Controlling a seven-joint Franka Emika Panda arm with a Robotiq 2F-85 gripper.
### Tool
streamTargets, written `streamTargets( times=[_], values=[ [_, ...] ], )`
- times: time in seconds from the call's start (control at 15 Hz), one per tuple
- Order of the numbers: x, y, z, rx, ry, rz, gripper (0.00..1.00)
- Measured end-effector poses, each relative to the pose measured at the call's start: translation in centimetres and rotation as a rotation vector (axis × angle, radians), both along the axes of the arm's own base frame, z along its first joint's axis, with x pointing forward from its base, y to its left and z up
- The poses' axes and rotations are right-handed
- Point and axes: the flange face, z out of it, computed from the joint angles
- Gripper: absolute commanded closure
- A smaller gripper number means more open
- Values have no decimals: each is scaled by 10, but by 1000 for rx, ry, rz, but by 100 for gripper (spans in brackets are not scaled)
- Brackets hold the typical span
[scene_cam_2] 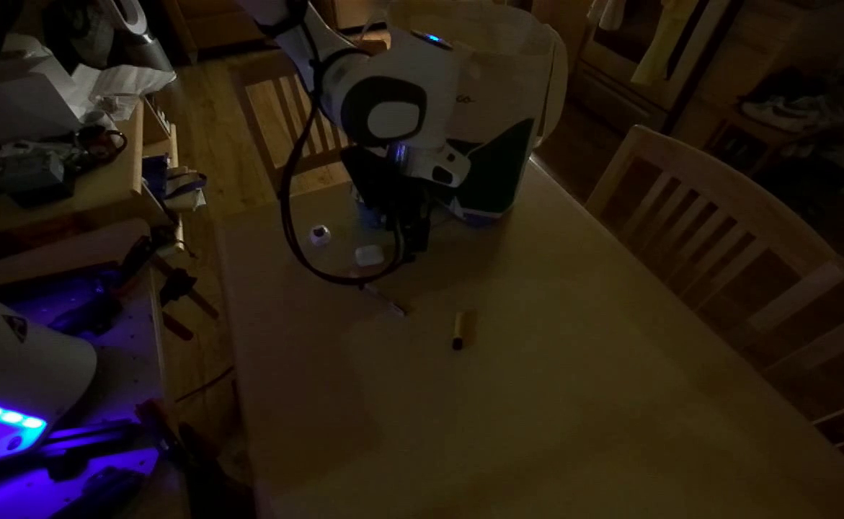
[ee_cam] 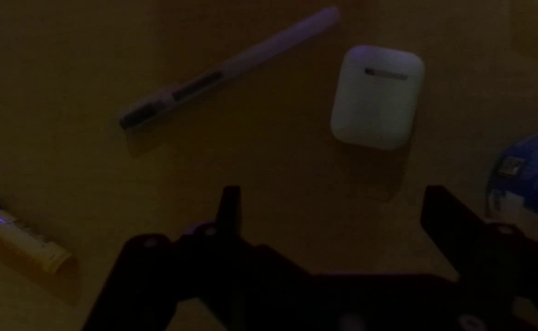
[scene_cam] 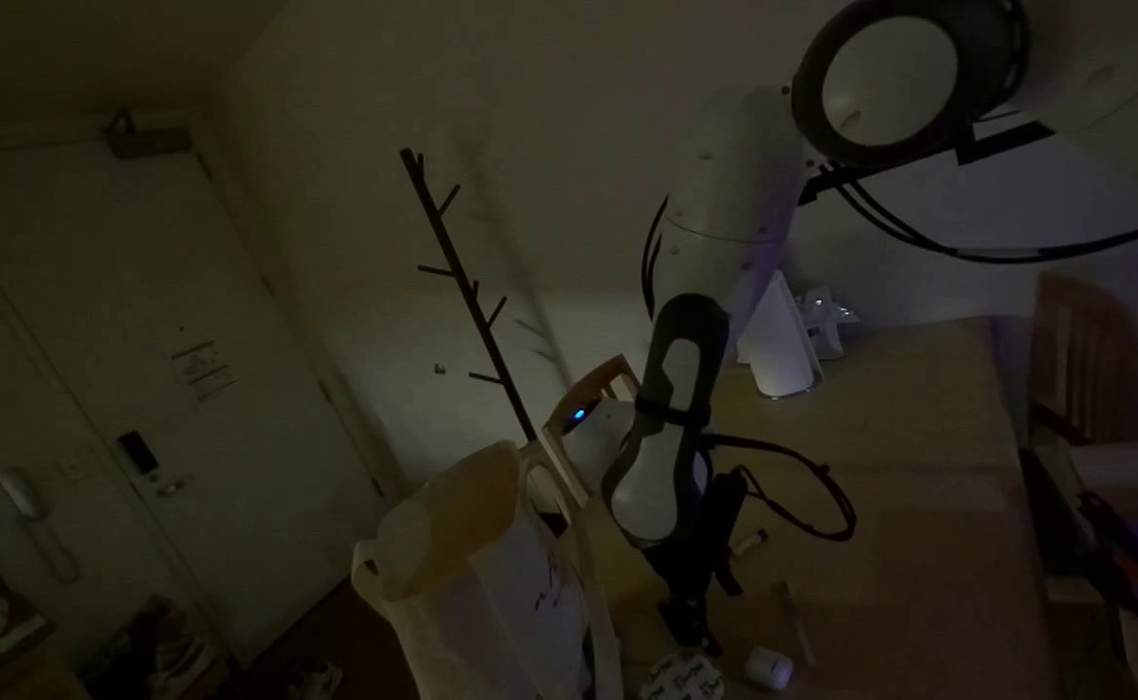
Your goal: Place the white object on top of the yoghurt
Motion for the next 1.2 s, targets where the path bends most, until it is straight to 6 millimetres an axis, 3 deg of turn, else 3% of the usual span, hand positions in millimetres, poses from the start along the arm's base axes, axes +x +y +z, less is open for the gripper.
streamTargets(
  times=[0.33, 0.6, 0.87, 1.2],
  values=[
    [-23, 6, -6, -5, -13, -42, 0],
    [-44, 17, 3, -14, 3, -73, 0],
    [-52, 26, 12, -4, -36, -60, 0],
    [-64, 21, -4, 51, -91, -71, 0]
  ],
)
